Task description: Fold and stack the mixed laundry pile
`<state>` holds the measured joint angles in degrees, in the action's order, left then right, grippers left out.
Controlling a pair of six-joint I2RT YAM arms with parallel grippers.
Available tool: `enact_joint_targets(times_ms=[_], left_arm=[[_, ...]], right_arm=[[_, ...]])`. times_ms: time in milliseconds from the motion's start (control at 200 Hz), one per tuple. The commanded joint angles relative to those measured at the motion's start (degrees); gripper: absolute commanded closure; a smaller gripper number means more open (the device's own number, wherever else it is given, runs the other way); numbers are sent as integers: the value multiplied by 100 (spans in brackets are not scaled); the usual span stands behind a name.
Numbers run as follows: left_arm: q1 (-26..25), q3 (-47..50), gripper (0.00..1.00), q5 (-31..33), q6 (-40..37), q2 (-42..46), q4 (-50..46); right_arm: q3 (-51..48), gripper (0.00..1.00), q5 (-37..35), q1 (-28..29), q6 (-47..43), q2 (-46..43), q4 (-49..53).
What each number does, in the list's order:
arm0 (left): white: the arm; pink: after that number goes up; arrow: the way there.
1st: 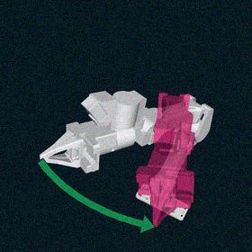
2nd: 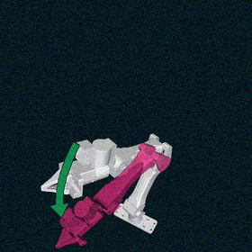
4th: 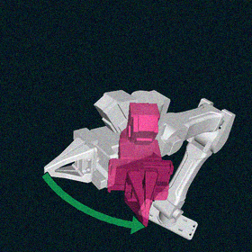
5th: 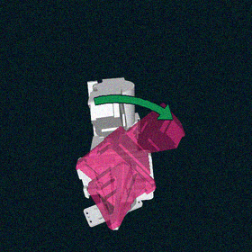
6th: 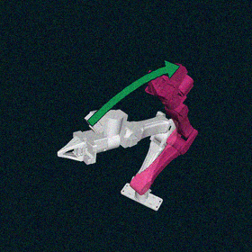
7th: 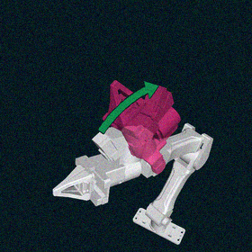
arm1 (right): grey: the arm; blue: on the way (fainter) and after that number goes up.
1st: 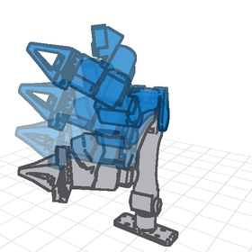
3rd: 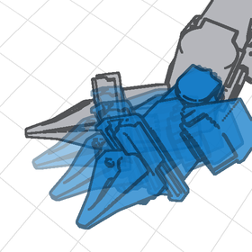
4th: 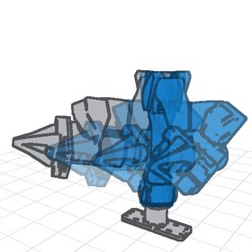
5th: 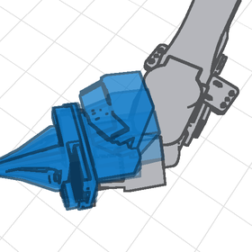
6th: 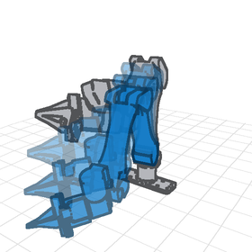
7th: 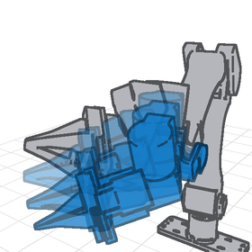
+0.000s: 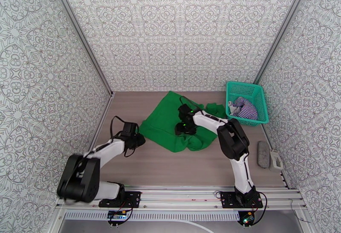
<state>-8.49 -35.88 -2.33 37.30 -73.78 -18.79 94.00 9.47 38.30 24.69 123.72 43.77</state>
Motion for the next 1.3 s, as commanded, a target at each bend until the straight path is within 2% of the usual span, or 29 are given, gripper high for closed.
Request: enact_joint_targets(times_ms=[0, 140, 355, 450, 595, 725, 940, 1095, 1135, 1290], left_arm=[[73, -219, 69, 338, -176, 596, -733], [-34, -940, 66, -155, -1045, 308, -818], [-498, -2729, 69, -830, -2243, -1663, -564], [-525, -3254, 71, -1108, -2237, -2495, -212], [-593, -3780, 77, -1383, -1990, -3486, 137], [-630, -3994, 82, -963, -1673, -4023, -162], [-172, -3004, 91, -422, -1007, -3625, -253], [290, -1714, 92, -376, -720, -2807, -51], [380, -1405, 92, -541, -639, -2581, 72], [308, -565, 93, -437, -101, -1789, 120]], right_arm=[[7, 30, 330, 358, 122, 260, 196], [-581, 27, 51, 334, 194, -472, 264], [-1432, 24, -322, -157, 270, -1945, 444], [-1801, 24, -476, -456, 324, -2388, 377], [-2456, 27, -437, -922, 520, -2615, -7], [-2684, 34, -441, -1077, 607, -2434, -266], [-2845, 45, -707, -1074, 761, -2035, -437], [-3116, 45, -944, -1131, 810, -2025, -400], [-3200, 45, -1006, -1149, 826, -2064, -364], [-3572, 43, -1242, -1166, 849, -2351, -113]])
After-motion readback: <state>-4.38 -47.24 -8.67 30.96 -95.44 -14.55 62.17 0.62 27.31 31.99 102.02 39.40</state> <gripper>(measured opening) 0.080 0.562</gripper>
